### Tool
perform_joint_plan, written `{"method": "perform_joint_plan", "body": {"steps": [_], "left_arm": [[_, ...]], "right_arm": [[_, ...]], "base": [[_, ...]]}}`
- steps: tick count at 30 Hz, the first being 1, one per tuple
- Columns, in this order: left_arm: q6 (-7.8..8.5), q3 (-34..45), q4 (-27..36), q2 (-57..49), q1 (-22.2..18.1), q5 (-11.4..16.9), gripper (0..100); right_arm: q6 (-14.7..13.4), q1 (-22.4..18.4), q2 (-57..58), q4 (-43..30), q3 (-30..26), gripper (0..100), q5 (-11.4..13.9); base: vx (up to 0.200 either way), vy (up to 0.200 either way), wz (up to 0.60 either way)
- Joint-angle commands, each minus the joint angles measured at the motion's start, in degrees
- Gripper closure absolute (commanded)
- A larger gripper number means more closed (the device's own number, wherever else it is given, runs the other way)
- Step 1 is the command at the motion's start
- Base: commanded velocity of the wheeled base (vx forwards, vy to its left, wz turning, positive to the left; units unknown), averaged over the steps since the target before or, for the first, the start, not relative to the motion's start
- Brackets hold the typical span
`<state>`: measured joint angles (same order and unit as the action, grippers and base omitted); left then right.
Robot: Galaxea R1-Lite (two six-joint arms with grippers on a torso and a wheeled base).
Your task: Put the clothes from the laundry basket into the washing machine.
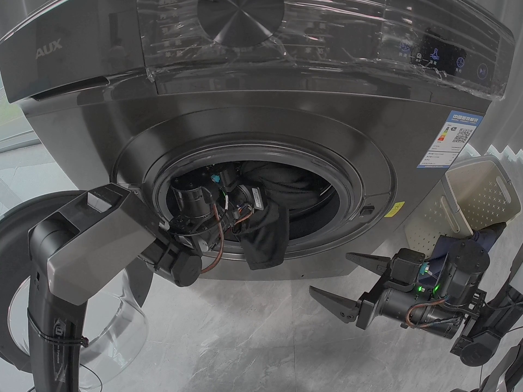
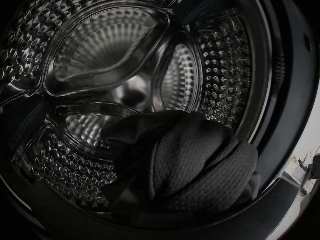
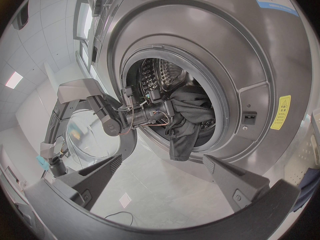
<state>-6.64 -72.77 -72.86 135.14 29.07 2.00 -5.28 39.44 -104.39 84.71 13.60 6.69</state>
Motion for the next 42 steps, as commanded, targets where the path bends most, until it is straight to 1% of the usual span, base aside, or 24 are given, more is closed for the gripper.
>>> {"method": "perform_joint_plan", "body": {"steps": [1, 2, 5, 7, 8, 11, 16, 17, 20, 21, 22, 24, 30, 37, 42], "left_arm": [[-0.74, -8.1, 4.3, 3.6, -0.7, -0.3, 100], [-0.74, -9.0, 5.1, 3.8, -0.8, -0.6, 100], [-0.83, -15.5, 9.2, 5.5, -1.5, -2.4, 100], [-1.00, -18.4, 10.8, 6.2, -2.2, -3.3, 100], [-1.35, -19.3, 11.5, 6.4, -2.4, -3.6, 100], [-2.06, -19.5, 12.2, 6.3, -2.5, -3.7, 100], [-2.15, -18.3, 12.7, 5.9, -2.3, -3.8, 100], [-2.23, -17.6, 13.0, 5.7, -2.1, -3.7, 0], [-2.50, -14.3, 14.2, 4.1, -1.7, -3.7, 0], [-2.50, -14.3, 14.2, 4.1, -1.7, -3.7, 0], [-2.50, -10.7, 17.4, 2.4, -1.2, -3.6, 0], [-2.41, -8.7, 19.6, 1.8, -0.9, -3.4, 0], [-2.32, -6.6, 22.8, 1.9, -0.8, -3.4, 0], [-2.41, -8.3, 22.4, 2.6, -0.8, -3.3, 0], [-2.41, -6.7, 20.7, 1.9, -0.4, -3.1, 0]], "right_arm": [[0.0, 0.0, -0.3, 0.0, 0.0, 0, 0.1], [0.0, 0.0, -0.3, 0.0, 0.0, 0, 0.1], [0.0, 0.2, -0.3, 0.0, 0.0, 0, 0.0], [0.0, 0.2, -0.3, 0.0, 0.0, 0, 0.0], [0.0, 0.2, -0.3, 0.0, 0.0, 0, 0.0], [0.0, 0.1, -0.3, 0.0, 0.0, 0, 0.1], [0.0, 0.1, -0.3, 0.1, 0.3, 0, 0.0], [0.0, 0.1, -0.3, 0.1, 0.5, 0, 0.0], [0.0, 0.1, -0.2, 0.1, 0.8, 0, 0.0], [0.0, 0.1, -0.2, 0.1, 0.8, 0, 0.0], [0.0, 0.1, -0.3, 0.1, 0.8, 0, 0.0], [0.0, 0.1, -0.3, 0.1, 0.8, 0, 0.0], [0.0, 0.1, -0.3, 0.1, 0.9, 0, 0.0], [0.0, 0.1, -0.4, 0.1, 0.9, 0, 0.0], [0.0, 0.1, -0.3, 0.1, 0.8, 0, 0.1]], "base": [[0.000, 0.000, 0.00], [0.000, 0.000, 0.00], [0.000, 0.000, 0.00], [0.000, 0.000, 0.00], [0.000, 0.000, 0.00], [0.000, 0.000, 0.00], [0.000, 0.000, 0.00], [0.000, 0.000, 0.00], [0.000, 0.000, 0.00], [0.000, 0.000, 0.00], [0.000, 0.000, 0.00], [0.000, 0.000, 0.00], [0.000, 0.000, 0.00], [0.000, 0.000, 0.00], [0.000, 0.000, 0.00]]}}
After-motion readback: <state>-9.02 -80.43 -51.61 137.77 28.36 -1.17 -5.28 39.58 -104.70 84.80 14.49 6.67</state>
